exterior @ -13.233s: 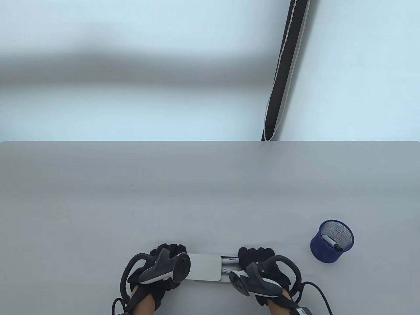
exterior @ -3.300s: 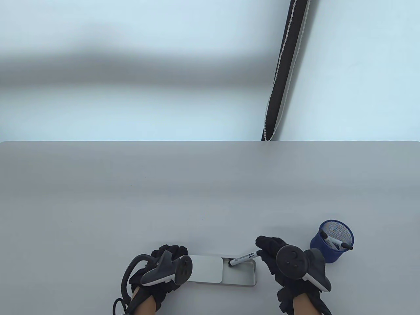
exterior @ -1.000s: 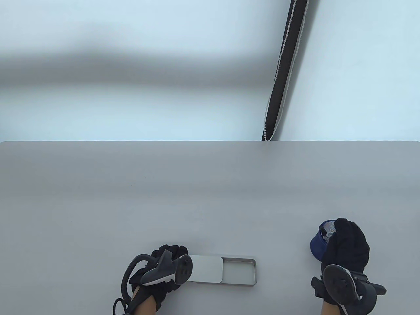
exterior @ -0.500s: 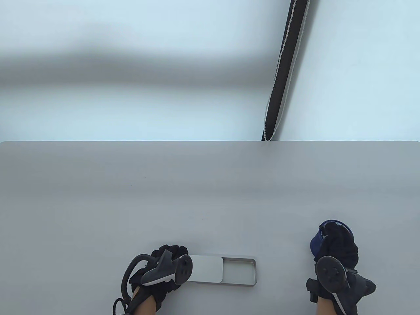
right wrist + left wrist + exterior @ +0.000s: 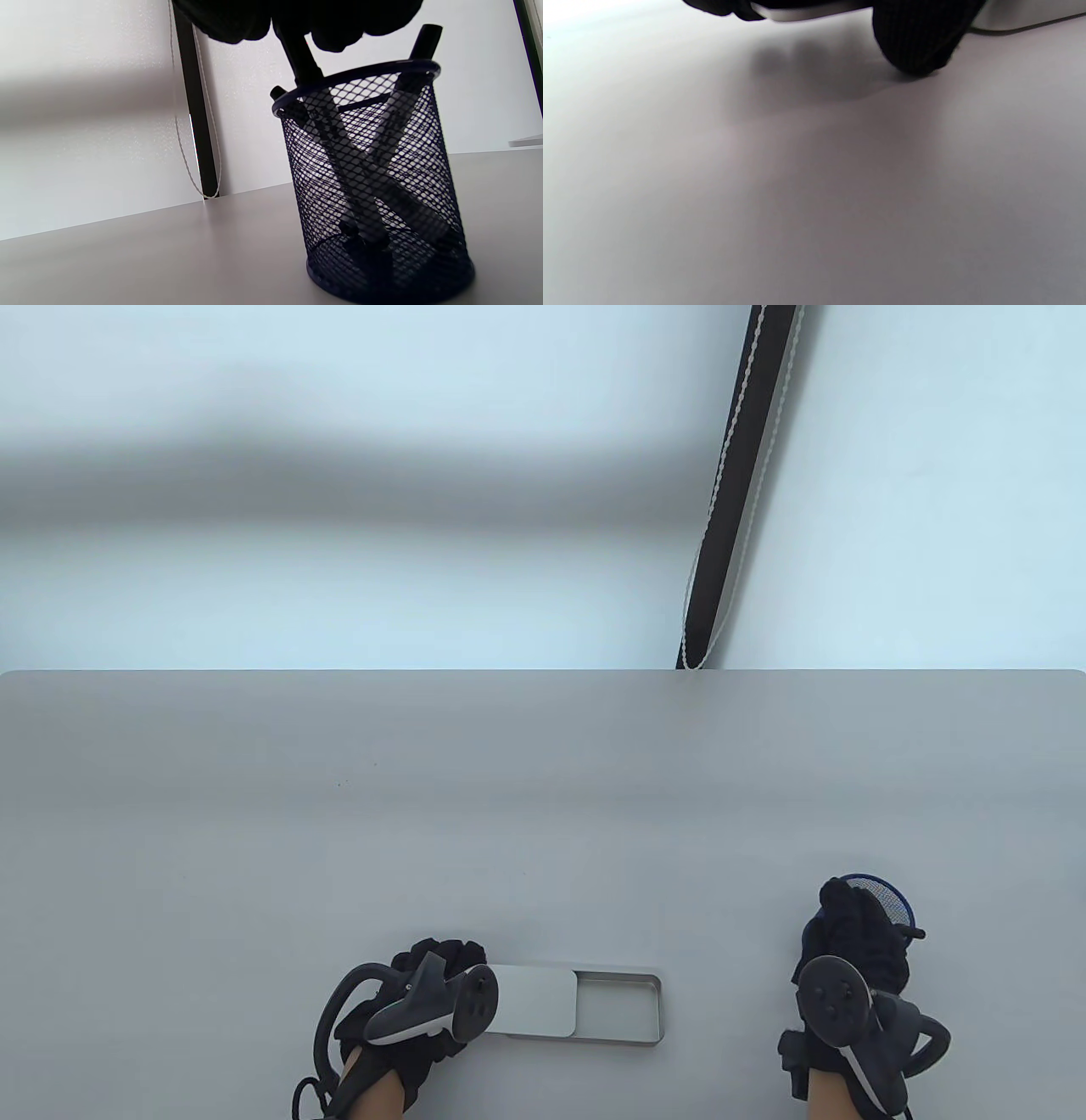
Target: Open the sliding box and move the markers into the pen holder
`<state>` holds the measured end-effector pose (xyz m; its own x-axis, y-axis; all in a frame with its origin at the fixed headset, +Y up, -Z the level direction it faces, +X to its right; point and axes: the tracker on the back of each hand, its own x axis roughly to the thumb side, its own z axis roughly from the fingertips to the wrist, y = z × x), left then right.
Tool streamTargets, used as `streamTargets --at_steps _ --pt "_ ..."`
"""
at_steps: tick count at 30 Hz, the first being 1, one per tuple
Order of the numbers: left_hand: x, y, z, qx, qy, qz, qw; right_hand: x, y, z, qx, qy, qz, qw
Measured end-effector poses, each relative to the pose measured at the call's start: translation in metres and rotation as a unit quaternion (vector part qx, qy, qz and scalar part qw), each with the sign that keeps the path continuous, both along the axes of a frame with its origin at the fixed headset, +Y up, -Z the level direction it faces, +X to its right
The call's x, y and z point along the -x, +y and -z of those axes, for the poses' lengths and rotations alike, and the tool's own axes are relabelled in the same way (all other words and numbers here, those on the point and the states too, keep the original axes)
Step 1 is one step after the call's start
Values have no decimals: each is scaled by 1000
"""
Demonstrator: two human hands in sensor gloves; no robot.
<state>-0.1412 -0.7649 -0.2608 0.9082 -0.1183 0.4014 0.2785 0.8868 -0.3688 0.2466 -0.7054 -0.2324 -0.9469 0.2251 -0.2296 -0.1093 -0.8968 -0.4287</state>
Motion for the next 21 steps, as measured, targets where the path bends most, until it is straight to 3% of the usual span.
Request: streamTargets --at_steps 6,14,21 --pt "-1 0 0 -1 1 2 1000 19 14 -2 -23 48 31 998" --pt "-1 0 0 0 1 2 1000 53 30 -9 -62 112 -4 992" --pt "-1 0 -1 0 1 2 1000 76 23 -8 -48 157 -37 986"
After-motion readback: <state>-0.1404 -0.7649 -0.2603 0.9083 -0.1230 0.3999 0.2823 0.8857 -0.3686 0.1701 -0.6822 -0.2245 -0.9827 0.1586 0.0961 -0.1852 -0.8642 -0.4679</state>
